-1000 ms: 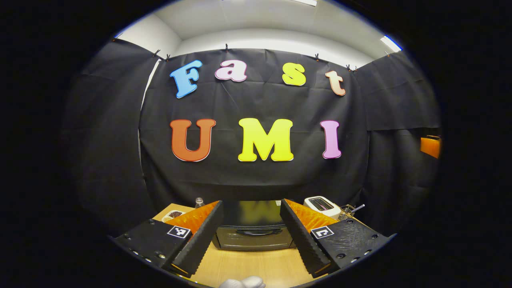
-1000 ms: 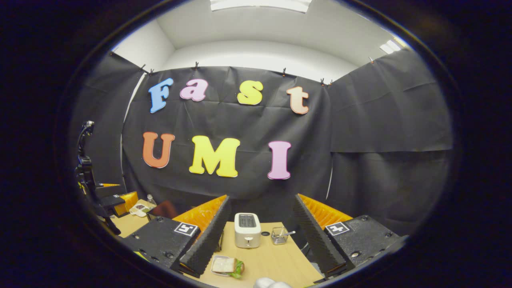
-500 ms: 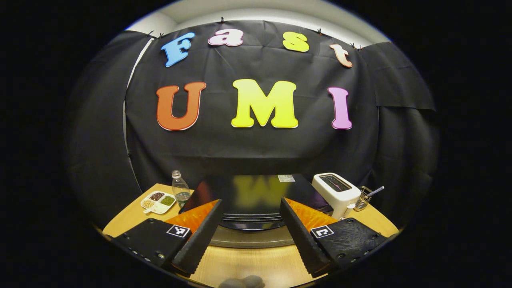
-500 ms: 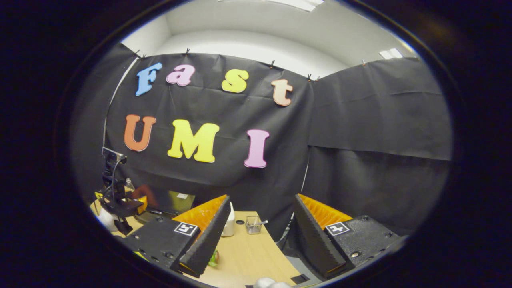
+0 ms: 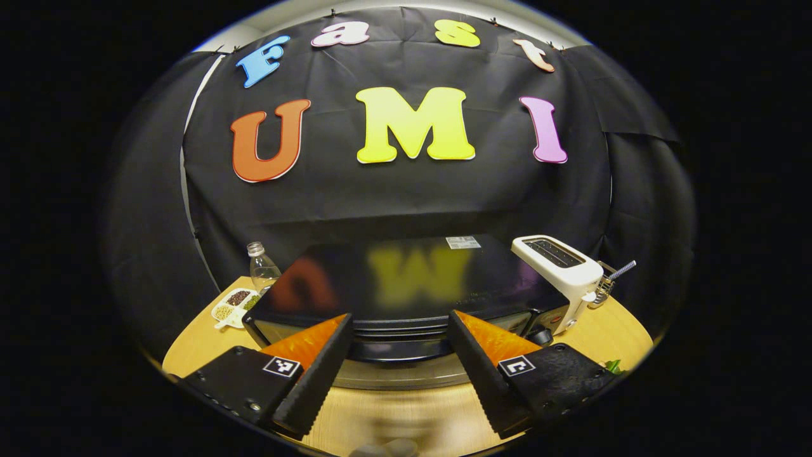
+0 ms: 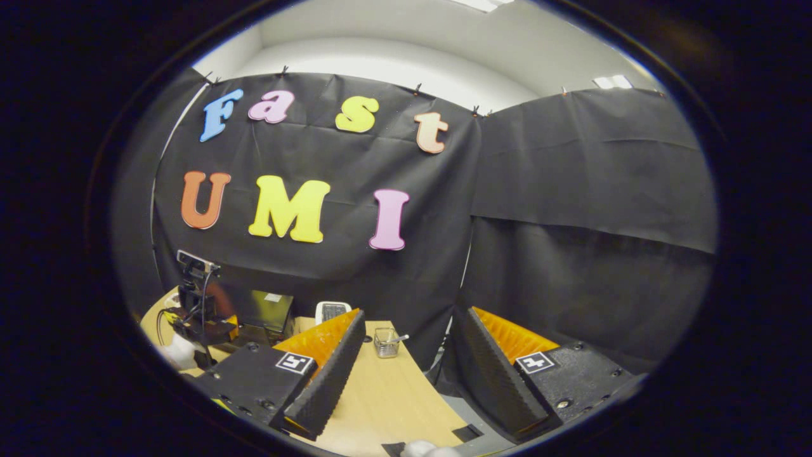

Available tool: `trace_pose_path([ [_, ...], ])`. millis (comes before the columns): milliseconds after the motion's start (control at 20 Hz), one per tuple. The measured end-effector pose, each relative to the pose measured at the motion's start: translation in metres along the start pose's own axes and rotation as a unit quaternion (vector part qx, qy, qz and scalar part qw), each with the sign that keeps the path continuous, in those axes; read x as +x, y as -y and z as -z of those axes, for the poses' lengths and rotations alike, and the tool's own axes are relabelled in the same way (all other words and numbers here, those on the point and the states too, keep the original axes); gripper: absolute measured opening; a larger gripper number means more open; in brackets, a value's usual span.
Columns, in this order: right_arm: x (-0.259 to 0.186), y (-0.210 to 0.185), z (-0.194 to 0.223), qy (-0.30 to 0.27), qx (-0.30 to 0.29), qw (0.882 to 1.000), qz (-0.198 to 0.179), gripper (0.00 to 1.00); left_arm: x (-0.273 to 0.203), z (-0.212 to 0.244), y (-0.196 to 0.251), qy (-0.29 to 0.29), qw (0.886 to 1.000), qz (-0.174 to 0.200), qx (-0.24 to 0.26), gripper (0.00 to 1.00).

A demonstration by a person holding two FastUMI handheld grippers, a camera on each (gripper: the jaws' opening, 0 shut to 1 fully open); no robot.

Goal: Open the electric oven with the left hand, put the food in, and close the electric oven.

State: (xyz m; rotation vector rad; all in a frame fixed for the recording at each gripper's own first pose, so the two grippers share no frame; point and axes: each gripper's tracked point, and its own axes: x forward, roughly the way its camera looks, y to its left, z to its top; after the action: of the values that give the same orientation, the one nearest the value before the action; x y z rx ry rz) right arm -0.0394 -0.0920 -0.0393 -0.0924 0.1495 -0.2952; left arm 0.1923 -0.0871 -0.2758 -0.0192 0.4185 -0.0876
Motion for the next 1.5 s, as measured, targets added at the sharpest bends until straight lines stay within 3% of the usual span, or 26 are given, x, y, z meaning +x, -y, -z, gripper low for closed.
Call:
trace_pose_path([
  [100, -0.002, 0.001, 0.001, -0.001, 0.005, 1.0, 0.001, 1.0, -0.005, 0.005, 0.001, -0.007, 1.0, 0.005, 0.0, 0.98],
  [150, -0.002, -0.001, 0.002, -0.002, 0.006, 1.0, -0.001, 1.0, -0.009, 0.005, 0.001, -0.005, 1.0, 0.007, 0.002, 0.89],
  [200, -0.003, -0.002, 0.003, -0.002, 0.009, 1.0, -0.003, 1.0, -0.014, 0.009, 0.0, -0.008, 1.0, 0.01, 0.003, 0.99],
  [250, -0.005, -0.005, 0.002, -0.002, 0.011, 1.0, -0.007, 1.0, -0.02, 0.012, 0.001, -0.008, 1.0, 0.013, 0.003, 1.0],
  [400, -0.01, -0.013, 0.004, -0.001, 0.013, 1.0, -0.015, 1.0, -0.044, 0.031, 0.002, -0.016, 1.0, 0.016, 0.005, 1.0],
  [450, -0.013, -0.016, 0.005, -0.003, 0.013, 1.0, -0.02, 0.92, -0.052, 0.039, 0.002, -0.02, 1.0, 0.017, 0.007, 0.99],
  [500, -0.015, -0.019, 0.006, -0.005, 0.012, 1.0, -0.025, 0.92, -0.059, 0.047, 0.002, -0.024, 1.0, 0.017, 0.006, 0.99],
  [550, -0.018, -0.022, 0.007, -0.005, 0.011, 1.0, -0.028, 1.0, -0.067, 0.056, 0.003, -0.03, 0.999, 0.018, 0.006, 0.98],
  [600, -0.021, -0.024, 0.008, -0.005, 0.011, 0.999, -0.031, 0.92, -0.072, 0.065, 0.003, -0.035, 0.999, 0.018, 0.006, 0.99],
  [650, -0.023, -0.027, 0.011, -0.008, 0.011, 0.999, -0.034, 1.0, -0.078, 0.074, 0.003, -0.042, 0.999, 0.018, 0.007, 0.98],
  [700, -0.026, -0.029, 0.014, -0.012, 0.011, 0.999, -0.038, 1.0, -0.084, 0.083, 0.003, -0.048, 0.999, 0.018, 0.008, 0.98],
  [750, -0.029, -0.031, 0.016, -0.015, 0.011, 0.999, -0.04, 0.92, -0.088, 0.092, 0.003, -0.055, 0.998, 0.017, 0.009, 0.98],
  [800, -0.032, -0.032, 0.018, -0.017, 0.009, 0.999, -0.041, 0.92, -0.092, 0.1, 0.004, -0.061, 0.998, 0.017, 0.01, 0.98],
  [850, -0.034, -0.032, 0.021, -0.019, 0.007, 0.999, -0.042, 1.0, -0.095, 0.108, 0.004, -0.066, 0.998, 0.016, 0.012, 0.98],
  [900, -0.037, -0.033, 0.024, -0.022, 0.007, 0.999, -0.043, 0.92, -0.098, 0.116, 0.004, -0.073, 0.997, 0.016, 0.014, 0.98],
  [1000, -0.042, -0.033, 0.029, -0.028, 0.008, 0.999, -0.043, 0.92, -0.102, 0.136, 0.005, -0.092, 0.996, 0.015, 0.013, 0.98],
  [1050, -0.044, -0.031, 0.032, -0.031, 0.008, 0.999, -0.041, 1.0, -0.102, 0.146, 0.007, -0.104, 0.994, 0.016, 0.013, 0.98],
  [1150, -0.048, -0.028, 0.036, -0.035, 0.01, 0.999, -0.037, 1.0, -0.104, 0.168, 0.004, -0.125, 0.992, 0.01, 0.023, 0.97],
  [1200, -0.051, -0.026, 0.038, -0.037, 0.01, 0.999, -0.034, 0.92, -0.105, 0.174, 0.004, -0.13, 0.991, 0.013, 0.023, 0.97],
  [1250, -0.052, -0.024, 0.041, -0.04, 0.009, 0.999, -0.032, 0.92, -0.104, 0.181, 0.003, -0.139, 0.99, 0.013, 0.025, 0.96],
  [1300, -0.055, -0.023, 0.045, -0.045, 0.008, 0.999, -0.03, 1.0, -0.103, 0.193, 0.002, -0.157, 0.987, 0.014, 0.031, 0.96],
  [1350, -0.056, -0.021, 0.05, -0.049, 0.008, 0.998, -0.027, 0.92, -0.101, 0.203, 0.0, -0.171, 0.985, 0.015, 0.03, 0.96],
  [1400, -0.057, -0.02, 0.053, -0.054, 0.008, 0.998, -0.024, 1.0, -0.099, 0.209, -0.002, -0.178, 0.984, 0.015, 0.025, 0.96],
  [1450, -0.058, -0.019, 0.058, -0.059, 0.011, 0.998, -0.024, 1.0, -0.098, 0.21, -0.002, -0.18, 0.983, 0.015, 0.025, 0.96],
  [1500, -0.059, -0.02, 0.061, -0.063, 0.012, 0.998, -0.024, 0.92, -0.099, 0.21, -0.002, -0.176, 0.984, 0.016, 0.032, 0.96],
])
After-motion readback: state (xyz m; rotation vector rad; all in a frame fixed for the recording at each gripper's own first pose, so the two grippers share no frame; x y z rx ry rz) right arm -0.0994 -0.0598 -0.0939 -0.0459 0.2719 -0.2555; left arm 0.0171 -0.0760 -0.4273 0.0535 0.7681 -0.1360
